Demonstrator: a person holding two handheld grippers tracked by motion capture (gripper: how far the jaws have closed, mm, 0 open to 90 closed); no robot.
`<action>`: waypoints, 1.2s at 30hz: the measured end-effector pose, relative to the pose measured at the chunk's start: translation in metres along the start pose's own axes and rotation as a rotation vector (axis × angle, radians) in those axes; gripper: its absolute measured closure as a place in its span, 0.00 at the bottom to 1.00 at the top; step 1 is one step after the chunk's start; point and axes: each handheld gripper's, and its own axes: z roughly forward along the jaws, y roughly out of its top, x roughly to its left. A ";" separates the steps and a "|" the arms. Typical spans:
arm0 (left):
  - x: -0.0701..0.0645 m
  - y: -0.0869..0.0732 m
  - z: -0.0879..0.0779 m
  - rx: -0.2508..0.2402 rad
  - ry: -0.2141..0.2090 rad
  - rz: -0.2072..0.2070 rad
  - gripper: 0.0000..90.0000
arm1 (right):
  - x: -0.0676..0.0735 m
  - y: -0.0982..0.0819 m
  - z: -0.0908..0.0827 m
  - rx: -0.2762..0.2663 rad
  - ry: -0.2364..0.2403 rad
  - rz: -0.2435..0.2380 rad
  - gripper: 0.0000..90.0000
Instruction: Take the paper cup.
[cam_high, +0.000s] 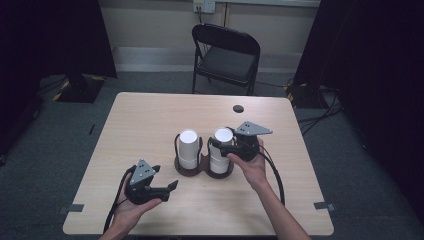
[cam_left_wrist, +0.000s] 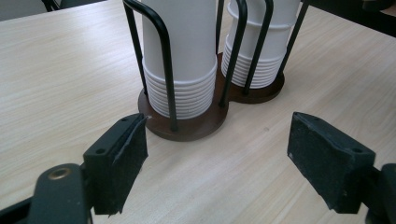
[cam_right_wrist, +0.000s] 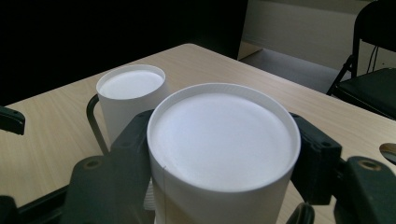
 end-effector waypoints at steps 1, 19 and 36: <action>0.000 0.000 0.000 -0.001 -0.001 0.000 0.25 | 0.000 0.000 0.000 -0.004 0.003 0.002 0.37; 0.000 -0.001 0.000 0.004 0.000 0.005 0.26 | 0.002 0.010 -0.009 -0.052 -0.014 0.010 0.37; 0.000 -0.001 0.000 0.001 -0.007 0.004 0.26 | 0.002 0.019 -0.017 -0.088 -0.015 0.011 0.37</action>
